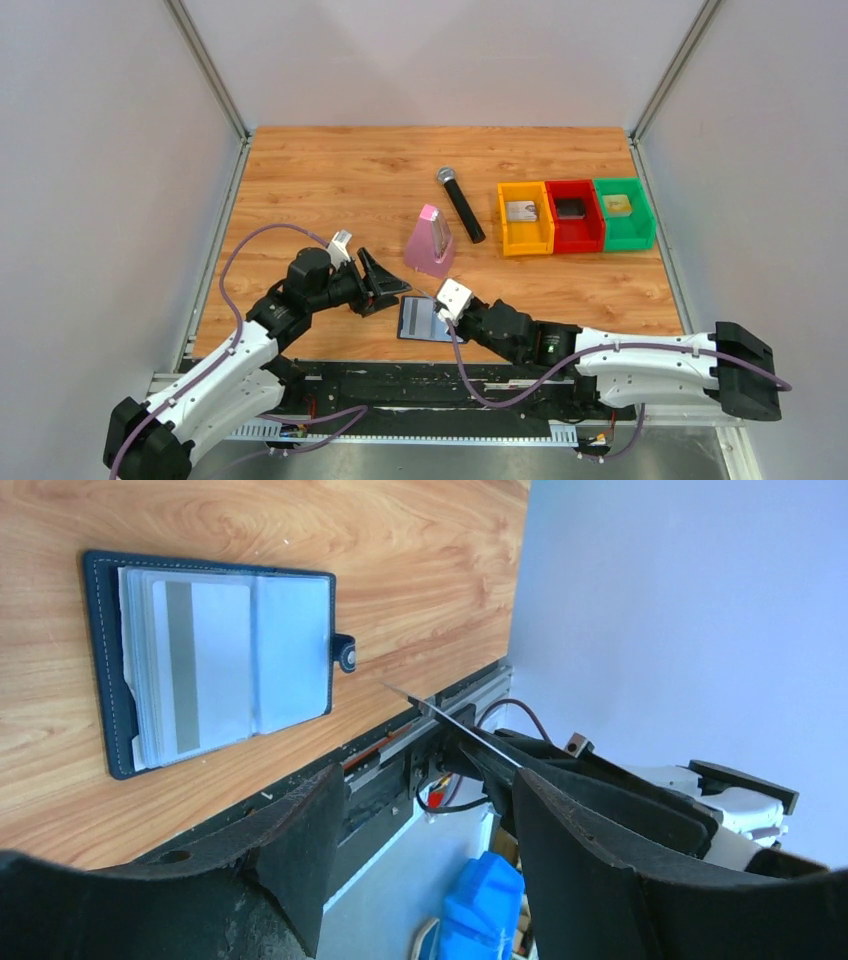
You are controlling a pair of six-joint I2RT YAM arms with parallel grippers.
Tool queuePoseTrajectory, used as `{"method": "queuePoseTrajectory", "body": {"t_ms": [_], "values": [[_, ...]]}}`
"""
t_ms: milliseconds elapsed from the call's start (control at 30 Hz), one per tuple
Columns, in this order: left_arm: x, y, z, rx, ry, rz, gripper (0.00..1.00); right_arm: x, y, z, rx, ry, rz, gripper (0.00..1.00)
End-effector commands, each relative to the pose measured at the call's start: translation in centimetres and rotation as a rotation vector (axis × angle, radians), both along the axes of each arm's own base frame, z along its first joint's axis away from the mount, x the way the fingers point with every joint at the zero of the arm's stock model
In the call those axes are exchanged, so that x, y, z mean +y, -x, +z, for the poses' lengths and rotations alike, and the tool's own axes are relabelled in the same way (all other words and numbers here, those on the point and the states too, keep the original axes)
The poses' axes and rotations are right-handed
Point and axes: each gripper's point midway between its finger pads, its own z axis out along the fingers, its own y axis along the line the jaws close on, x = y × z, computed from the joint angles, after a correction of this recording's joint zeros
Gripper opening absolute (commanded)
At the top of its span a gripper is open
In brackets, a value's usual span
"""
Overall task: Take the credit cards out of the card holder
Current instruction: Pick up the credit card from the card holder.
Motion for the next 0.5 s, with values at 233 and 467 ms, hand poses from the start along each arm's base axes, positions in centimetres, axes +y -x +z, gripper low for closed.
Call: {"method": "queuePoseTrajectory", "body": {"t_ms": [233,467], "values": [[-1.3,-0.2,-0.2,0.032,0.122,-0.01,0.7,2.1,0.3,2.2,-0.185,0.052,-0.005,0.0],[-1.9,-0.1,-1.3,0.069,0.15,-0.036,0.56,3.3,1.0,1.9,-0.2,0.065,0.024,0.0]]}}
